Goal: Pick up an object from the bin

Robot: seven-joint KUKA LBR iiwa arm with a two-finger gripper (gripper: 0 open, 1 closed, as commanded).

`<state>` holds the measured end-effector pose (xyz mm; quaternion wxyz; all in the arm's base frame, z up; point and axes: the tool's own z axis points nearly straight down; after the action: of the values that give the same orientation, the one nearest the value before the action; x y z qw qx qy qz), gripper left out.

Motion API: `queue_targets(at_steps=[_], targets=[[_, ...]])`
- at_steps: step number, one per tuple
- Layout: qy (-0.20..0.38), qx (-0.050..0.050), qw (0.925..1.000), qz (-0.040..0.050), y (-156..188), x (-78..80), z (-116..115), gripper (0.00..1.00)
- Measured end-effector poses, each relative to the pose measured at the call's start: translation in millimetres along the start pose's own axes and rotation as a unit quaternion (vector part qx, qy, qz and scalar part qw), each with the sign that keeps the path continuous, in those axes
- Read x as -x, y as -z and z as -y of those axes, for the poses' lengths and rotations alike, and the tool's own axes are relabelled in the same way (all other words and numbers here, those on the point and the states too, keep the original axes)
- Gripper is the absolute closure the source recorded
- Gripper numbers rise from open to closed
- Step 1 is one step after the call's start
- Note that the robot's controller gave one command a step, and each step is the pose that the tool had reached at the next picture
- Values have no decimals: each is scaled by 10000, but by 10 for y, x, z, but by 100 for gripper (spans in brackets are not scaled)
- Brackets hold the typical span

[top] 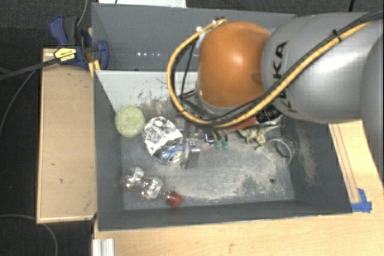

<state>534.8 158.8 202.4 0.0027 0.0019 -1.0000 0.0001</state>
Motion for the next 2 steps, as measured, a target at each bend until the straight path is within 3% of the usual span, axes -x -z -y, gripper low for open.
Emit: queue_targets(at_steps=[1, 2], targets=[[-18, 6, 10000, 37, 46, 14, 9, 0], [301, 16, 9995, 64, -252, 244, 92, 0]])
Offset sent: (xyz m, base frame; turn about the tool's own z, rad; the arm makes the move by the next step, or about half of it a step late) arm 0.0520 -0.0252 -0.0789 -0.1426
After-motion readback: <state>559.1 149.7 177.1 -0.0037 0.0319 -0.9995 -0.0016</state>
